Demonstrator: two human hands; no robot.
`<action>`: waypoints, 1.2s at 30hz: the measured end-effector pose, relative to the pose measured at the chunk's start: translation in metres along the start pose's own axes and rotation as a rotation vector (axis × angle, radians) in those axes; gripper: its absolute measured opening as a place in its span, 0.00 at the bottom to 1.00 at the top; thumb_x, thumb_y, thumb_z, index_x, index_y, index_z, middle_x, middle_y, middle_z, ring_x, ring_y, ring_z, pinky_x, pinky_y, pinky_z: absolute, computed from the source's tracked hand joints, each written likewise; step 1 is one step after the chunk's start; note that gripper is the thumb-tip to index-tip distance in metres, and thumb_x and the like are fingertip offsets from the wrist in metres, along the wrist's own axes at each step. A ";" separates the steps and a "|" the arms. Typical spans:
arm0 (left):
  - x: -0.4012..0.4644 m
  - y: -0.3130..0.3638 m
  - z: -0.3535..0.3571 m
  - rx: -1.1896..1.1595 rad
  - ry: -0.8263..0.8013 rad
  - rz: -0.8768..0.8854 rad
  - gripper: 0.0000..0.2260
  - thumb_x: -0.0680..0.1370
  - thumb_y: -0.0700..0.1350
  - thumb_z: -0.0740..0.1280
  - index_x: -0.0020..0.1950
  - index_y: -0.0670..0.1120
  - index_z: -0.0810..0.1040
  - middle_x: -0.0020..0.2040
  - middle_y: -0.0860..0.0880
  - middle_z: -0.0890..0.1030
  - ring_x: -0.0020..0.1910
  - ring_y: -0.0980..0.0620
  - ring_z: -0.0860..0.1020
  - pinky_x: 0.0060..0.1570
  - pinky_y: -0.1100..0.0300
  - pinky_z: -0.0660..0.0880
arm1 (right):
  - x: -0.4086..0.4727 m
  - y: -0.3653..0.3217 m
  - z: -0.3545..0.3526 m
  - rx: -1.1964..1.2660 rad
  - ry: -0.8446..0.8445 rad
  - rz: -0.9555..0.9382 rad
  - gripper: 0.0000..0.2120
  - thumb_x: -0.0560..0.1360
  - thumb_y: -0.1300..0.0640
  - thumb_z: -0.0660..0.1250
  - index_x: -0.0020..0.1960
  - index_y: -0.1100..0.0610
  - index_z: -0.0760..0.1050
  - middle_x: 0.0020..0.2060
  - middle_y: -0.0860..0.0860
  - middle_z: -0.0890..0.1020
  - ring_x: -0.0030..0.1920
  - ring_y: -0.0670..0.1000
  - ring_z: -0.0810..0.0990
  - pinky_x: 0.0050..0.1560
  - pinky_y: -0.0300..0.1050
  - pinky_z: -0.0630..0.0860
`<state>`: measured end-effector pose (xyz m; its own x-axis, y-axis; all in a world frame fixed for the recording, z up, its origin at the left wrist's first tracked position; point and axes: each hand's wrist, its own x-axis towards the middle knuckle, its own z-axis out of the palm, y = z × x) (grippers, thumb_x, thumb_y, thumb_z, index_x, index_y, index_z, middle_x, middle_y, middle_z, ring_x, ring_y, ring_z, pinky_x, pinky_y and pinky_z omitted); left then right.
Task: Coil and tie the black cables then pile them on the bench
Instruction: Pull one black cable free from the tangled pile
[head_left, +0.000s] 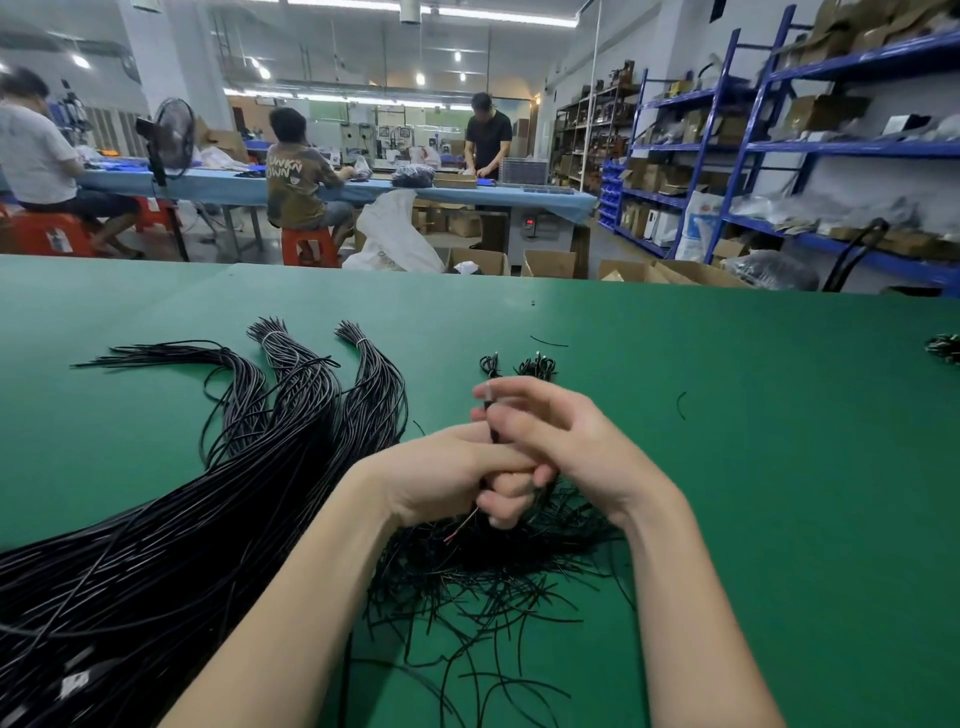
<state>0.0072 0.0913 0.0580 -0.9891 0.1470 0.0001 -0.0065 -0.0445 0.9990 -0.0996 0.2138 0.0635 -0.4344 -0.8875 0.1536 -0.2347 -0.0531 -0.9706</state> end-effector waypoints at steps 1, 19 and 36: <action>0.001 -0.001 0.002 0.003 -0.013 -0.010 0.10 0.82 0.38 0.58 0.42 0.43 0.73 0.27 0.52 0.58 0.25 0.55 0.61 0.32 0.61 0.64 | 0.001 -0.001 0.005 -0.007 -0.029 -0.022 0.08 0.74 0.47 0.74 0.50 0.49 0.83 0.42 0.45 0.86 0.36 0.42 0.79 0.34 0.30 0.73; 0.004 -0.004 -0.012 -0.150 0.415 0.001 0.12 0.86 0.45 0.57 0.45 0.42 0.71 0.49 0.42 0.77 0.49 0.45 0.82 0.54 0.44 0.81 | -0.001 -0.003 -0.015 -0.223 0.246 0.044 0.07 0.76 0.58 0.75 0.52 0.49 0.87 0.42 0.45 0.89 0.45 0.43 0.86 0.48 0.40 0.81; 0.012 -0.006 -0.004 -0.141 0.447 0.005 0.14 0.87 0.48 0.54 0.67 0.46 0.75 0.32 0.53 0.65 0.28 0.54 0.63 0.28 0.62 0.65 | 0.007 -0.001 -0.002 -0.244 0.399 0.050 0.05 0.70 0.57 0.80 0.44 0.48 0.88 0.37 0.43 0.88 0.40 0.40 0.85 0.43 0.33 0.76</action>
<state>-0.0051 0.0893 0.0521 -0.9554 -0.2919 -0.0449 0.0095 -0.1822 0.9832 -0.1045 0.2087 0.0664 -0.7393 -0.6385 0.2138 -0.3824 0.1367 -0.9138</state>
